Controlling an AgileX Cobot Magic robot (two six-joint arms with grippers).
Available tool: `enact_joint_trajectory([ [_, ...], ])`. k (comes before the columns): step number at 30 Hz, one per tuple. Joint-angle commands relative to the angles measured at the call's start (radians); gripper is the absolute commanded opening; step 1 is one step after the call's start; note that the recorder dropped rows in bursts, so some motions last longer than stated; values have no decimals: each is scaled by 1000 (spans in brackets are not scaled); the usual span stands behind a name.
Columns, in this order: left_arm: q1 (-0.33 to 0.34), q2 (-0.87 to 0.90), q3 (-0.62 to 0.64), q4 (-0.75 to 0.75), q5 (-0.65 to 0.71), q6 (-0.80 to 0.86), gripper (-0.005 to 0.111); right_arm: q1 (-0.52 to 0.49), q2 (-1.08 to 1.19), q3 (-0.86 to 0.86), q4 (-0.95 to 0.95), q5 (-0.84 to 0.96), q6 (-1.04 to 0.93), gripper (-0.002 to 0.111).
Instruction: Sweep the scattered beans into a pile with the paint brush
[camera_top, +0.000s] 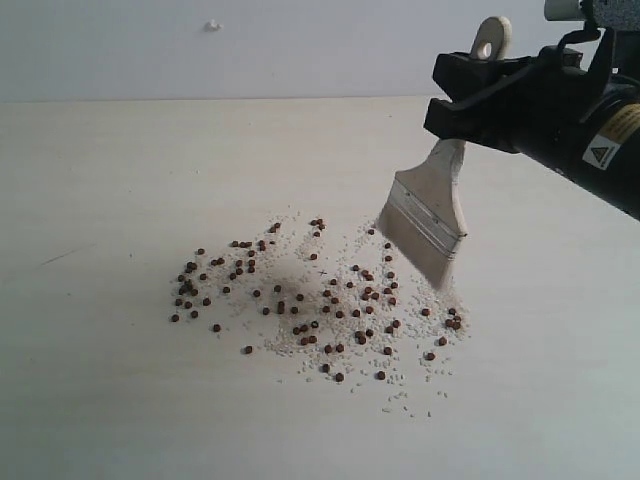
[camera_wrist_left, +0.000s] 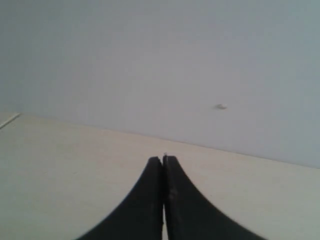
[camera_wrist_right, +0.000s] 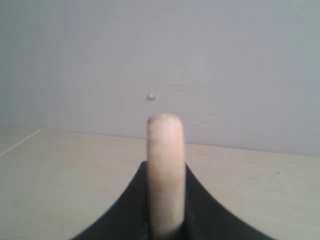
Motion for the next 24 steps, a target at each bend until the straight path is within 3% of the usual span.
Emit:
enact_joint_trajectory([
  [1,2,-124,35,-73,105,51,0,-1,-11,4,4,-24,-10,0],
  [4,2,-174,61,-202,111,125,0,-1,-11,4,4,-24,-10,0],
  [5,2,-200,61,-331,188,214,0,-1,-11,4,4,-3,7,0],
  [6,2,-212,61,-368,223,249,0,-1,-11,4,4,19,9,0],
  [16,2,-270,61,-377,375,257,0,-1,-28,9,150,103,-113,0],
  [24,2,-270,61,-373,375,260,0,-1,-162,160,249,-121,-143,0],
])
